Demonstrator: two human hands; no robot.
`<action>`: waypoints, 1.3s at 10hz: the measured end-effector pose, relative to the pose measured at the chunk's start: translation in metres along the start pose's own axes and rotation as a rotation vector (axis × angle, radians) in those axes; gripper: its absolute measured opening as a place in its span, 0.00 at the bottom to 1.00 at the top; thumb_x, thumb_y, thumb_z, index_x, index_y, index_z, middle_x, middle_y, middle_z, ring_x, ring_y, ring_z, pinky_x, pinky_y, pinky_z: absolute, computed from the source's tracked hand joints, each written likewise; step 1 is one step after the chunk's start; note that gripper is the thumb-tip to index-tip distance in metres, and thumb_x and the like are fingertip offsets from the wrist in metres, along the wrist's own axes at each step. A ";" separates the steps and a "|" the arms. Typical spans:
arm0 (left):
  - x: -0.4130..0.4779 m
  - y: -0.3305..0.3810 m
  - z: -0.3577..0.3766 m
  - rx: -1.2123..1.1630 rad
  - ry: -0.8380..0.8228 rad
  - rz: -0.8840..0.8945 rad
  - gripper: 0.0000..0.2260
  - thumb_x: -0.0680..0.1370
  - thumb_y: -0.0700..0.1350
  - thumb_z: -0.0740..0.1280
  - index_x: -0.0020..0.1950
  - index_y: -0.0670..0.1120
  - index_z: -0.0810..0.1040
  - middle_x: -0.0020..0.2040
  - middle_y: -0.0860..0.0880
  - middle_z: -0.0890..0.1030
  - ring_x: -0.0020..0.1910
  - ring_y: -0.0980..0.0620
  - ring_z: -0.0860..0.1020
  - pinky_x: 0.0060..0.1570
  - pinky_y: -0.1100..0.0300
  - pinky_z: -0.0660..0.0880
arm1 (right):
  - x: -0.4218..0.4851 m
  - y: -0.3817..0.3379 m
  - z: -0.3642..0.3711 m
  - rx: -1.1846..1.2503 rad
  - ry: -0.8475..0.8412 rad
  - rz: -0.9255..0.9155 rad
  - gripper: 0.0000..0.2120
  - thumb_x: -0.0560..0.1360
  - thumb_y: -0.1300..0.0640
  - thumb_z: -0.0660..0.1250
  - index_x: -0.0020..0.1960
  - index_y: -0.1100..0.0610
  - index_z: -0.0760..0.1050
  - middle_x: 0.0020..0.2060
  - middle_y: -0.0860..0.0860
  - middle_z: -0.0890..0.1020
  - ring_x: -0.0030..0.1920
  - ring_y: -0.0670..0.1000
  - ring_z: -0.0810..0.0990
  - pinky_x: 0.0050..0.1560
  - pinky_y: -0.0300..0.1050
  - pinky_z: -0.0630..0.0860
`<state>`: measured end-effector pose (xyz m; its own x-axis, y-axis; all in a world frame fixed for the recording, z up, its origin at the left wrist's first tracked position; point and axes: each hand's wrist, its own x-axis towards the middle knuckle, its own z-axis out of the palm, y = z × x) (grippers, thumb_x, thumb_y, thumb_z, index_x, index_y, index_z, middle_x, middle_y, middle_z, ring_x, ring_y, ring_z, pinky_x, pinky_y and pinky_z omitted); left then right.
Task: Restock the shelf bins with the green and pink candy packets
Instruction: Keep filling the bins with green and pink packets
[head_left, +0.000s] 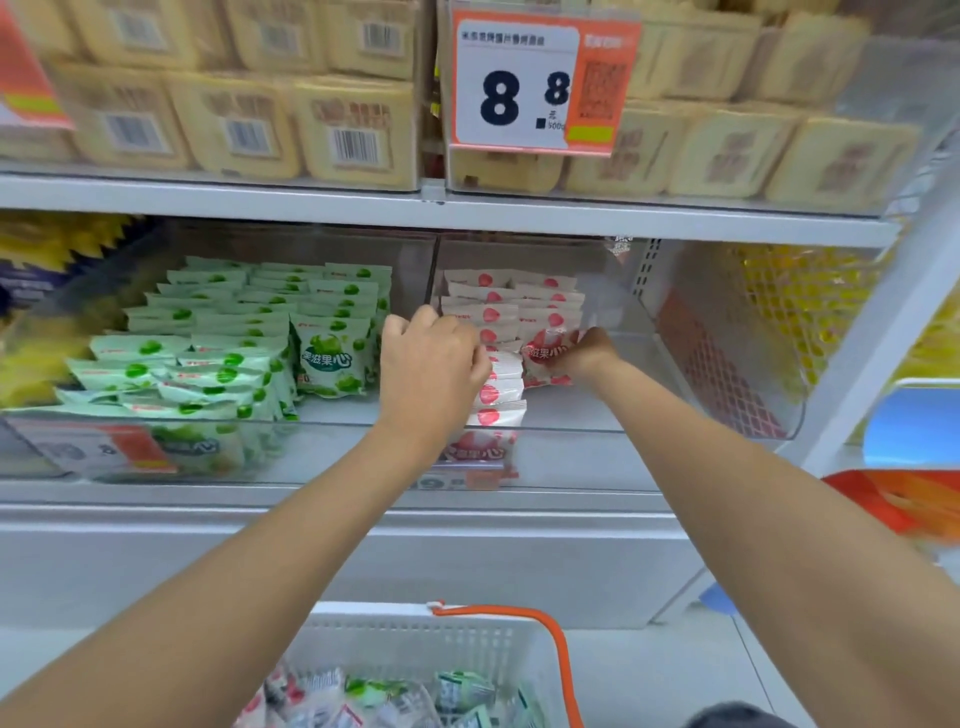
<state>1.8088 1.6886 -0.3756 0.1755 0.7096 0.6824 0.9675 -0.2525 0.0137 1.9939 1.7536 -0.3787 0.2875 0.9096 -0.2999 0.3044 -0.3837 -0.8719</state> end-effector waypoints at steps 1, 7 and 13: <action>-0.001 0.000 0.000 -0.008 -0.009 -0.003 0.11 0.75 0.44 0.65 0.32 0.49 0.76 0.30 0.52 0.77 0.37 0.49 0.72 0.41 0.52 0.68 | 0.022 0.002 0.004 0.482 -0.069 0.157 0.13 0.79 0.60 0.60 0.63 0.54 0.71 0.51 0.52 0.76 0.54 0.52 0.75 0.59 0.41 0.74; 0.005 0.010 -0.022 -0.027 -0.247 -0.053 0.14 0.77 0.46 0.60 0.32 0.49 0.76 0.32 0.53 0.76 0.44 0.50 0.70 0.49 0.53 0.62 | -0.043 0.002 -0.014 -0.350 0.321 -0.397 0.17 0.76 0.62 0.64 0.64 0.61 0.69 0.48 0.56 0.80 0.50 0.57 0.80 0.45 0.44 0.73; -0.318 -0.110 -0.029 -0.302 -1.247 -0.370 0.05 0.79 0.46 0.61 0.47 0.49 0.76 0.53 0.45 0.81 0.54 0.44 0.79 0.52 0.54 0.75 | -0.211 0.222 0.134 -0.989 -0.667 -0.409 0.08 0.75 0.60 0.61 0.52 0.54 0.76 0.52 0.54 0.80 0.55 0.56 0.78 0.52 0.49 0.75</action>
<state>1.6412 1.4709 -0.5729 0.1179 0.8494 -0.5143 0.9444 0.0641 0.3224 1.8788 1.4980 -0.5608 -0.4134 0.7826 -0.4655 0.8939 0.2514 -0.3712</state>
